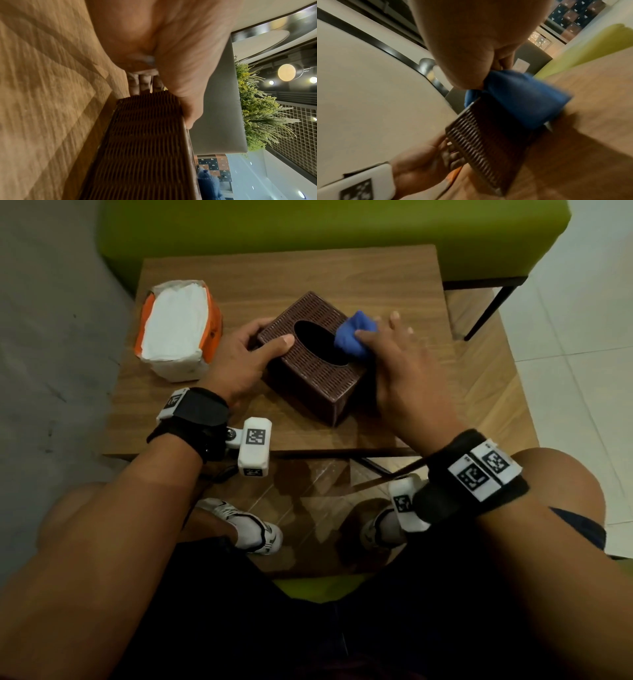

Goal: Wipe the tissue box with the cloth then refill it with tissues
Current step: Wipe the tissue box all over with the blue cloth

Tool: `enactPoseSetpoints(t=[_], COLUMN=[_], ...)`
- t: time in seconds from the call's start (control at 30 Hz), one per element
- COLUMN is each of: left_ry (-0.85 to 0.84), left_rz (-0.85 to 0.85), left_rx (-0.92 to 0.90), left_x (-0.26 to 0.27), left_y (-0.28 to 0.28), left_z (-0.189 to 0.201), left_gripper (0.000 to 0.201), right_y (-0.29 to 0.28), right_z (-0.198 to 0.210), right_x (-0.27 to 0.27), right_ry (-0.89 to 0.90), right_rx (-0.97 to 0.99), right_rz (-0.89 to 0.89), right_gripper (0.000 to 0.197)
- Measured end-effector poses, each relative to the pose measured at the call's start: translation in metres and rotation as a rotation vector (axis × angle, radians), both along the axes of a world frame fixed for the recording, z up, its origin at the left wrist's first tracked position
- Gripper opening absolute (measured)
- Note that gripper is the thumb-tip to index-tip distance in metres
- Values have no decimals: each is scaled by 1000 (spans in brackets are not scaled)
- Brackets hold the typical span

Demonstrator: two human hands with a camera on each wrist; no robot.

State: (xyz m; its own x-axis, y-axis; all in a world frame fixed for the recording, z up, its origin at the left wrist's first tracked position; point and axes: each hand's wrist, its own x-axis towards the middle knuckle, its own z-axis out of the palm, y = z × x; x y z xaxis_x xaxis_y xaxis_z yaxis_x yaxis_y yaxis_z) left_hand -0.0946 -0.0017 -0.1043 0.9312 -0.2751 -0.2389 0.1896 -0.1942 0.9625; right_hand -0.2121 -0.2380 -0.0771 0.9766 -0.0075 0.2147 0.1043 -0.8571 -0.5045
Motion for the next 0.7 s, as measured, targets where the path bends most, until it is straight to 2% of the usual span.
enactPoseSetpoints(t=[0.07, 0.13, 0.2, 0.33, 0.47, 0.53, 0.6, 0.7], left_ry=[4, 10, 19, 37, -26, -42, -85, -213], left_rz=[-29, -50, -68, -125, -129, -116, -76, 68], left_rx=[27, 30, 26, 60, 102, 125, 177, 315], left_x=[0, 0, 0, 2, 7, 10, 14, 13], left_y=[2, 1, 1, 5, 4, 1, -3, -6], left_z=[1, 3, 6, 7, 8, 9, 9, 14], left_gripper=[29, 32, 35, 32, 34, 38, 50, 53], right_y=[19, 31, 18, -9, 21, 28, 27, 24], right_z=[8, 10, 11, 10, 14, 16, 15, 9], right_x=[-3, -21, -27, -2, -35, -50, -45, -25], right_ry=[30, 46, 62, 6, -15, -10, -21, -19], right_rx=[-9, -43, -52, 13, -19, 15, -2, -29], right_rz=[-6, 106, 153, -40, 17, 76, 83, 65], right_gripper=[35, 35, 33, 25, 20, 19, 20, 28])
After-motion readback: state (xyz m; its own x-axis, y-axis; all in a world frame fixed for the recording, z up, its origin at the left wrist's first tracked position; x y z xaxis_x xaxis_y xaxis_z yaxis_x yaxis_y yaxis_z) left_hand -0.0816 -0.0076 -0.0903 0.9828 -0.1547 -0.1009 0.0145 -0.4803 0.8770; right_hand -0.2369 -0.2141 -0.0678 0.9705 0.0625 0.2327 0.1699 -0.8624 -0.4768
